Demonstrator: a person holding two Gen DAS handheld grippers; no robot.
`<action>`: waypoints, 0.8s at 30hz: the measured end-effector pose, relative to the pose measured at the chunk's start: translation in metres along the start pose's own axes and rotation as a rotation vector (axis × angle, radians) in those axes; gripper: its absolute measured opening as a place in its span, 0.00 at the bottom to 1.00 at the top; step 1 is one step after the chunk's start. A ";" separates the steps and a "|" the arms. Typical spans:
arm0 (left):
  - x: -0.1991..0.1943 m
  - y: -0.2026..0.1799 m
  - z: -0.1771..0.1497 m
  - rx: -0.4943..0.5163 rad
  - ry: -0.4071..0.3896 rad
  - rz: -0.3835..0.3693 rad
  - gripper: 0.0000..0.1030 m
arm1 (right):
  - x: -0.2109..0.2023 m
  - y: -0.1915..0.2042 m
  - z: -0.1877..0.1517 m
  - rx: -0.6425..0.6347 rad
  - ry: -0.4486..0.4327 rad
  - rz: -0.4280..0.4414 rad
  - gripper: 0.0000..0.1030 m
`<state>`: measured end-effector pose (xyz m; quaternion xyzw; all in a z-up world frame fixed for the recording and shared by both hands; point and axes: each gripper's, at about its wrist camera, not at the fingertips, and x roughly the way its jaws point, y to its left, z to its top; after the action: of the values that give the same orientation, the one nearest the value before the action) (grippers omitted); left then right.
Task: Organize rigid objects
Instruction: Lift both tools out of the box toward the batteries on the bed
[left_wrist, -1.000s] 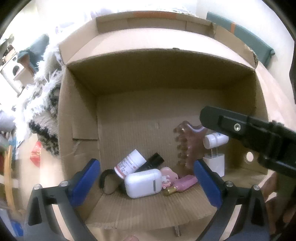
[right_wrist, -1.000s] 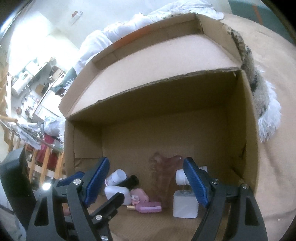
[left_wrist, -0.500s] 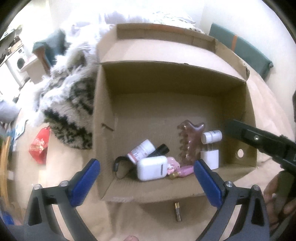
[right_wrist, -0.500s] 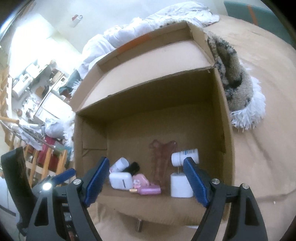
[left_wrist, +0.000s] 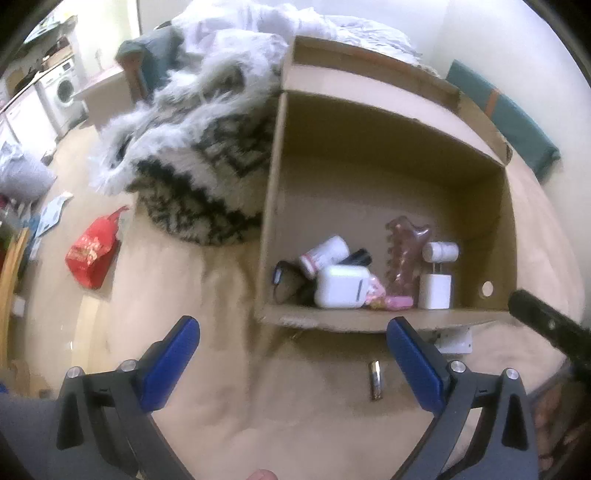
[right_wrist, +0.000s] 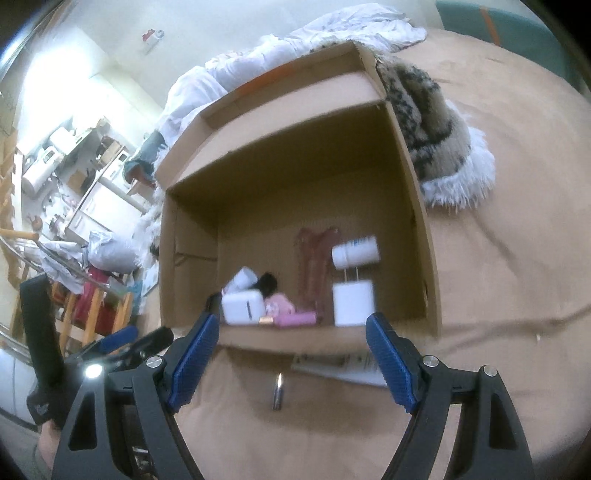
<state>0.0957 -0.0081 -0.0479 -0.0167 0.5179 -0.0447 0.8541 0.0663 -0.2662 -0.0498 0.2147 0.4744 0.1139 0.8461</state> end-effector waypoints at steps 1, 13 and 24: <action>-0.001 0.003 -0.003 -0.009 0.004 0.004 0.98 | -0.001 0.001 -0.004 0.000 0.002 -0.003 0.84; 0.006 0.038 -0.031 -0.126 0.076 0.101 0.98 | 0.012 0.003 -0.029 -0.005 0.074 -0.098 0.84; 0.050 0.007 -0.039 -0.023 0.158 0.087 0.98 | 0.029 -0.009 -0.031 0.043 0.147 -0.114 0.84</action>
<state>0.0844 -0.0055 -0.1109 -0.0005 0.5844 -0.0028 0.8115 0.0549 -0.2548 -0.0896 0.1966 0.5491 0.0707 0.8092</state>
